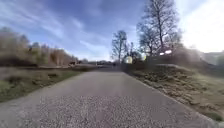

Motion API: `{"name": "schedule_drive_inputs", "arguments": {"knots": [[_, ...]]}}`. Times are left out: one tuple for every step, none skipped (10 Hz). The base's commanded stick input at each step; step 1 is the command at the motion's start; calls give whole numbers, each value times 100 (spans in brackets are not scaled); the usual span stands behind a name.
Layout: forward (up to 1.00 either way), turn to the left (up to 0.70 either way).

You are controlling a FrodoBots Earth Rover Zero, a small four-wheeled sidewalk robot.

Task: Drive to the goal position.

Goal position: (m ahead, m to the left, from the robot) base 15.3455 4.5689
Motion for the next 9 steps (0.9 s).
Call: {"name": "schedule_drive_inputs", "arguments": {"knots": [[100, 0], [100, 0], [100, 0], [100, 0], [100, 0], [100, 0], [100, 0], [100, 0], [100, 0]]}}
